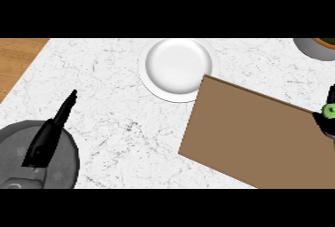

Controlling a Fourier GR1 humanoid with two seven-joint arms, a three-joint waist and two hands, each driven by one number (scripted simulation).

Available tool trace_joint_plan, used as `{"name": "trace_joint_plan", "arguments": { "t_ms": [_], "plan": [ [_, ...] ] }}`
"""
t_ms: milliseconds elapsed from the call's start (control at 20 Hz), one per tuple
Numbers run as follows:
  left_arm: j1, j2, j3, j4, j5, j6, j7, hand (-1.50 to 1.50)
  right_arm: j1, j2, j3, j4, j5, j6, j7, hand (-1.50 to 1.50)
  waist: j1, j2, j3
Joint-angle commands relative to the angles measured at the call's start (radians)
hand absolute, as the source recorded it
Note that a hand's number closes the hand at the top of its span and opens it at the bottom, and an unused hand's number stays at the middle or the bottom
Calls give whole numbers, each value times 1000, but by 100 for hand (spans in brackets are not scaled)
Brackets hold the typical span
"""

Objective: Pick the eggplant from the tray and place it in the plate

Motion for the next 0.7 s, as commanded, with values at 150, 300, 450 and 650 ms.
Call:
{"name": "trace_joint_plan", "arguments": {
  "t_ms": [150, 300, 450, 650],
  "plan": [
    [-29, -8, 34, 20, 11, 19, 30, 0, -218, 112, -7, 197, 191, -114, -295, 150, -70, -20, 1],
    [-6, 0, 43, 50, 12, 12, 9, 0, -351, 203, -7, 254, 205, -124, -374, 150, -81, -24, -2],
    [21, 12, 53, 11, 9, 22, 26, 0, -401, 294, -9, 290, 169, -110, -518, 150, -113, -34, -2],
    [78, 7, 82, 42, 9, 36, -26, 0, -513, 356, -24, 334, 113, 25, -615, 150, -154, -43, -4]
  ]
}}
